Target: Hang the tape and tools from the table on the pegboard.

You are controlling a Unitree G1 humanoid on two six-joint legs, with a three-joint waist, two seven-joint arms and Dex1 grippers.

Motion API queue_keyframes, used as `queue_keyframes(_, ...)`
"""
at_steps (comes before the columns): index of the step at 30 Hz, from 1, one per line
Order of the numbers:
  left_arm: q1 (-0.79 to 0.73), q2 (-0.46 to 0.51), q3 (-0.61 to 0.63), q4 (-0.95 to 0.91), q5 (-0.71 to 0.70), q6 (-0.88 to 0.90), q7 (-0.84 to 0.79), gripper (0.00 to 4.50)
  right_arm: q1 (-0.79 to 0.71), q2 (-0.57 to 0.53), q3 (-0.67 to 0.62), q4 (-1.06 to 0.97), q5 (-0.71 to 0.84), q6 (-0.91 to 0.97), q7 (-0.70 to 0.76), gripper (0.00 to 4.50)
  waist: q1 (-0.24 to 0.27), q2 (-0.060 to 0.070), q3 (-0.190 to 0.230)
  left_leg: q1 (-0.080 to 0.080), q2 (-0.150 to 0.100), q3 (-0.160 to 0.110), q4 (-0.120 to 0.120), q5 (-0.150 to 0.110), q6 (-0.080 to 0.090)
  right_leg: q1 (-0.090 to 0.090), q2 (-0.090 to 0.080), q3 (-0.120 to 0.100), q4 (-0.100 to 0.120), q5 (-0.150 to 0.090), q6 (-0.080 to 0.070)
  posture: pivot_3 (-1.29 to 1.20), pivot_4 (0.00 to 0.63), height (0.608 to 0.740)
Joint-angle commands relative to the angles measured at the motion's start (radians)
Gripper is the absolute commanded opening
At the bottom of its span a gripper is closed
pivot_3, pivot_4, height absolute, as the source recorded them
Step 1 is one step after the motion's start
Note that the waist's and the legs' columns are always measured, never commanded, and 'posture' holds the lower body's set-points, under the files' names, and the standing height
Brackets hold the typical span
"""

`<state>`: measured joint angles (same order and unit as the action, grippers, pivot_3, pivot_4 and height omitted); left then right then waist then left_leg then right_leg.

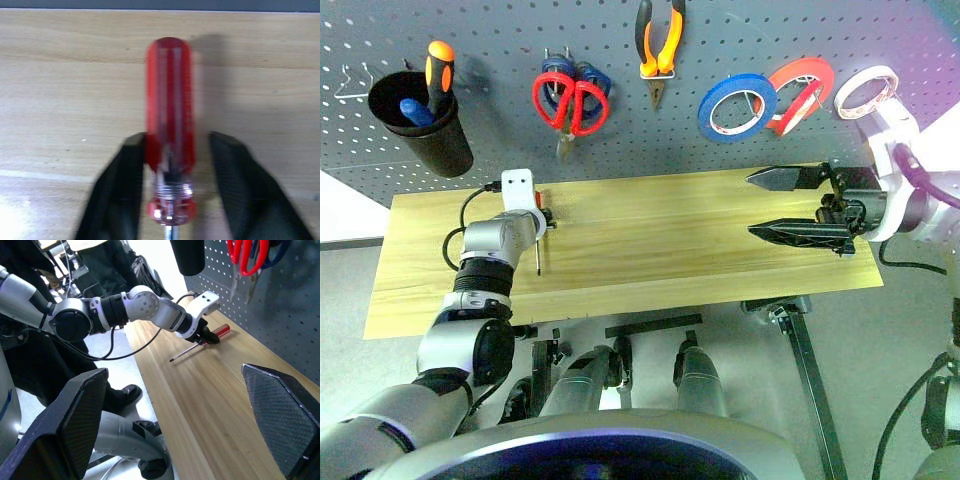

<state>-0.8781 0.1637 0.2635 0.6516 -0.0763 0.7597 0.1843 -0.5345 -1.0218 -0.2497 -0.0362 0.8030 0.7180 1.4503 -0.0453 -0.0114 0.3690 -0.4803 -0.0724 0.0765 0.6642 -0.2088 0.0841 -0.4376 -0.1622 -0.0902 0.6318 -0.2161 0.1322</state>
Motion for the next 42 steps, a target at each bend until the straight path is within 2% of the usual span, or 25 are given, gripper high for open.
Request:
queue_keyframes(1, 0.008, -0.010, 0.022, -0.024, -0.015, 0.021, 0.032, 0.90, -0.007, -0.020, -0.034, -0.024, 0.020, 0.004, -0.002, 4.50, 0.000, 0.000, 0.000, 0.000, 0.000, 0.001, 0.000, 0.000, 0.000, 0.000, -0.001, 0.000, 0.000, 0.000, 0.000, -0.27, 0.369, 0.723)
queue_keyframes(8, 0.041, -0.018, 0.006, -0.111, -0.025, 0.113, 0.024, 0.90, -0.012, -0.017, -0.028, -0.012, 0.018, -0.001, 0.008, 4.50, 0.000, 0.000, 0.000, 0.000, 0.000, 0.008, 0.000, -0.002, 0.003, -0.003, -0.004, 0.000, -0.001, 0.004, 0.002, -0.26, 0.367, 0.723)
queue_keyframes(16, 0.226, -0.029, -0.034, -0.505, -0.062, 0.388, -0.046, 0.90, -0.031, -0.012, -0.015, 0.015, 0.010, -0.008, 0.020, 4.50, 0.000, 0.000, 0.000, 0.000, 0.000, 0.009, 0.000, -0.002, 0.003, -0.003, -0.004, 0.000, -0.001, 0.004, 0.002, -0.24, 0.361, 0.723)
queue_keyframes(22, 0.328, -0.012, -0.111, -0.740, -0.066, 0.477, -0.107, 0.90, -0.047, -0.009, -0.001, 0.045, -0.004, -0.021, 0.035, 4.50, 0.003, 0.000, 0.000, 0.000, 0.000, 0.009, 0.000, -0.002, 0.003, -0.003, -0.004, 0.000, -0.001, 0.005, 0.003, -0.22, 0.353, 0.723)
queue_keyframes(27, 0.399, -0.002, -0.170, -0.909, -0.070, 0.451, -0.152, 0.90, -0.057, -0.003, 0.010, 0.061, -0.014, -0.031, 0.047, 4.50, 0.002, 0.000, 0.000, 0.000, 0.000, 0.009, 0.000, -0.002, 0.003, -0.004, -0.004, 0.000, -0.001, 0.006, 0.003, -0.21, 0.339, 0.723)
queue_keyframes(30, 0.418, 0.009, -0.190, -0.947, -0.061, 0.456, -0.164, 0.90, -0.059, -0.004, 0.013, 0.071, -0.017, -0.037, 0.053, 4.50, 0.002, 0.000, 0.000, 0.000, 0.000, 0.009, 0.000, -0.002, 0.003, -0.004, -0.004, 0.000, -0.001, 0.006, 0.003, -0.21, 0.332, 0.723)
queue_keyframes(34, 0.441, 0.062, -0.256, -1.049, -0.044, 0.376, -0.205, 0.90, -0.070, -0.005, 0.021, 0.096, -0.029, -0.049, 0.063, 4.50, 0.002, 0.000, 0.000, 0.000, 0.000, 0.010, 0.000, -0.002, 0.003, -0.004, -0.004, 0.000, -0.001, 0.006, 0.002, -0.20, 0.324, 0.723)
queue_keyframes(42, 0.473, 0.077, -0.287, -1.120, -0.026, 0.249, -0.230, 0.90, -0.077, -0.005, 0.025, 0.126, -0.047, -0.067, 0.076, 4.50, 0.003, 0.000, 0.000, 0.000, 0.000, 0.010, 0.000, -0.002, 0.003, -0.004, -0.004, 0.000, -0.002, 0.006, 0.002, -0.20, 0.311, 0.723)
